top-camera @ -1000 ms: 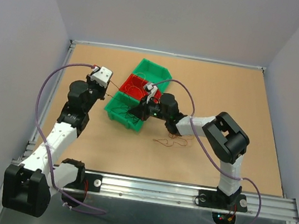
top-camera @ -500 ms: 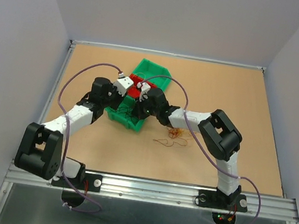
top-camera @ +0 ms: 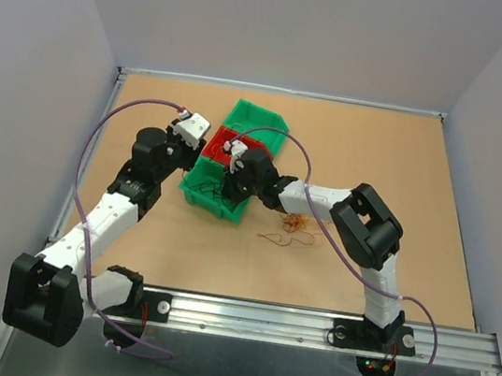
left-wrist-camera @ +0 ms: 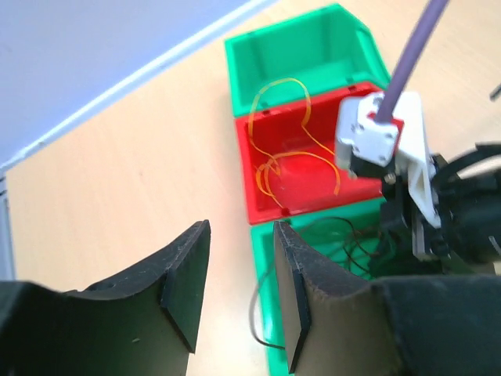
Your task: Untangle the cables
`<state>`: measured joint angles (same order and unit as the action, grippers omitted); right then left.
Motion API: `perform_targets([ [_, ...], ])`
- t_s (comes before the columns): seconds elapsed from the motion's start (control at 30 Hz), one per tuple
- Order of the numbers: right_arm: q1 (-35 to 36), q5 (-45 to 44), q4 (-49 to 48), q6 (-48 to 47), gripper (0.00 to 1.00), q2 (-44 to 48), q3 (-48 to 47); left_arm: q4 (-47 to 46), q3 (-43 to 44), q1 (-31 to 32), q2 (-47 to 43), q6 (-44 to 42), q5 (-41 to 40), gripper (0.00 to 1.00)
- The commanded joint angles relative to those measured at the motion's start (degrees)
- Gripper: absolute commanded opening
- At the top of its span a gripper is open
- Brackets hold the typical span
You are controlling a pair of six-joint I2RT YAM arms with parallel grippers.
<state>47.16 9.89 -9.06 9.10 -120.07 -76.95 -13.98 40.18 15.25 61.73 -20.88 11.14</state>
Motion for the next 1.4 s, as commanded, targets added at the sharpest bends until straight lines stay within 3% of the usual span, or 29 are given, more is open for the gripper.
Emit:
perform_targets([
  [0.0, 1.53, -2.59, 8.88, -3.74, 0.01, -1.83, -2.77, -1.75, -0.11, -1.44, 1.8, 1.55, -4.54, 0.49],
  [0.03, 1.71, -2.86, 8.88, -3.83, 0.01, -1.57, -2.86, -1.67, -0.02, -1.97, 2.51, 1.55, -4.72, 0.49],
  [0.1, 1.8, -3.47, 8.88, -3.66, 0.11, -0.17, -2.68, -0.71, 0.86, -3.03, 4.87, 1.55, -4.11, 0.49],
  [0.17, 1.8, -4.26, 8.88, -3.39, 0.3, 1.5, -2.68, 1.23, 2.17, -3.81, 6.98, 1.46, -3.23, 0.49],
  [0.23, 1.8, -4.53, 8.88, -3.3, 0.38, 2.56, -2.94, 1.93, 2.35, -4.17, 7.96, 1.28, -1.92, 0.5],
  [0.63, 1.8, -7.17, 8.88, -2.16, 0.52, 7.65, -3.39, 1.06, 1.65, -5.05, 7.44, 1.28, 0.47, 0.5],
  [0.8, 1.8, -6.9, 8.53, -2.42, 0.72, 10.73, -1.72, -1.14, 0.34, -5.93, 6.21, 1.99, 1.08, 0.5],
  [0.93, 1.8, -7.69, 8.09, -2.6, 0.73, 12.14, -1.28, -2.54, -0.63, -6.81, 4.36, 2.25, 2.48, 0.5],
  [1.1, 1.71, -7.78, 6.78, -2.33, 0.62, 13.72, -1.01, -3.07, -0.98, -7.42, 4.01, 2.43, 3.19, 0.5],
  [1.2, 1.8, -6.47, 6.69, -2.95, 0.67, 13.81, -1.62, -3.16, -1.07, -7.69, 4.01, 2.43, 3.8, 0.5],
  [1.37, 1.8, -3.39, 6.77, -4.79, 0.66, 11.1, -4.52, -3.16, -1.07, -7.86, 4.27, 2.25, 4.33, 0.5],
])
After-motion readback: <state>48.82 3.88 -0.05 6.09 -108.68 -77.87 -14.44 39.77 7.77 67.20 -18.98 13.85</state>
